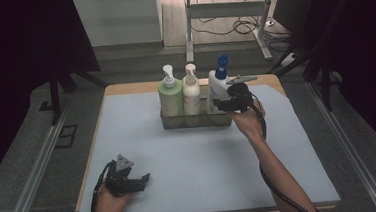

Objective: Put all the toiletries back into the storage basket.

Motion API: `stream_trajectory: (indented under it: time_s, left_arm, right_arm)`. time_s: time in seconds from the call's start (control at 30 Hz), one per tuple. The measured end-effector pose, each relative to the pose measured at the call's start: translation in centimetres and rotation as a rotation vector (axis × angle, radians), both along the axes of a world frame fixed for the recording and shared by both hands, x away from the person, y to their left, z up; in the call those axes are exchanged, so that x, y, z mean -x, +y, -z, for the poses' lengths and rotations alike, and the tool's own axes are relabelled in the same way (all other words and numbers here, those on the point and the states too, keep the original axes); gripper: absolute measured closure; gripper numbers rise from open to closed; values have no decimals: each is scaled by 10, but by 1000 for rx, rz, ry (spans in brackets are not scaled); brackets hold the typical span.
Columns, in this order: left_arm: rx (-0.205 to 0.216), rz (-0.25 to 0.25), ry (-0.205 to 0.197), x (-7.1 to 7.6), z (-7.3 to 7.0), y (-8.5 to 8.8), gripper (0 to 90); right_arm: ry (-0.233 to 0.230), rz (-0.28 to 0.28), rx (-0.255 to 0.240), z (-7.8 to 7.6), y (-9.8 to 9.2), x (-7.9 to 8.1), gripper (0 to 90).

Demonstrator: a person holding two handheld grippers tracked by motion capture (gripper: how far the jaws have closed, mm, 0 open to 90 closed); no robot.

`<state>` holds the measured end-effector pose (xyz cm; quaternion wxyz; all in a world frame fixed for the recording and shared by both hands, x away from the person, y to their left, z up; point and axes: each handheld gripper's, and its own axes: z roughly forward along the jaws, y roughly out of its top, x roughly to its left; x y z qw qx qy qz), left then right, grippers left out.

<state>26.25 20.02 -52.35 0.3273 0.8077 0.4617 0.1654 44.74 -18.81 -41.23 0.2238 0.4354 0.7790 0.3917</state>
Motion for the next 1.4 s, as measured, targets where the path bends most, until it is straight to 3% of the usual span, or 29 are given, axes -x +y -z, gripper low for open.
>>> stream_trajectory:
  time_s: [0.3, 0.47, 0.67, 0.87, 1.1, 1.4]
  left_arm:
    - [0, 0, 1, 0, 0, 0, 130]
    - [-1, 0, 0, 0, 0, 0, 129]
    - [-1, 0, 0, 0, 0, 0, 129]
    - [-1, 0, 0, 0, 0, 0, 129]
    - [-2, 0, 0, 0, 0, 0, 129]
    - [-1, 0, 0, 0, 0, 0, 129]
  right_arm:
    - [13, -29, -21, 5, -15, 16, 400]
    - [24, -60, -29, 10, -24, 24, 496]
    - [3, -76, -22, 14, -33, 30, 641]
    - [14, -85, -27, 15, -44, 28, 730]
    - [14, -28, -32, 17, -54, 19, 830]
    - [15, 10, -28, 22, -46, 3, 893]
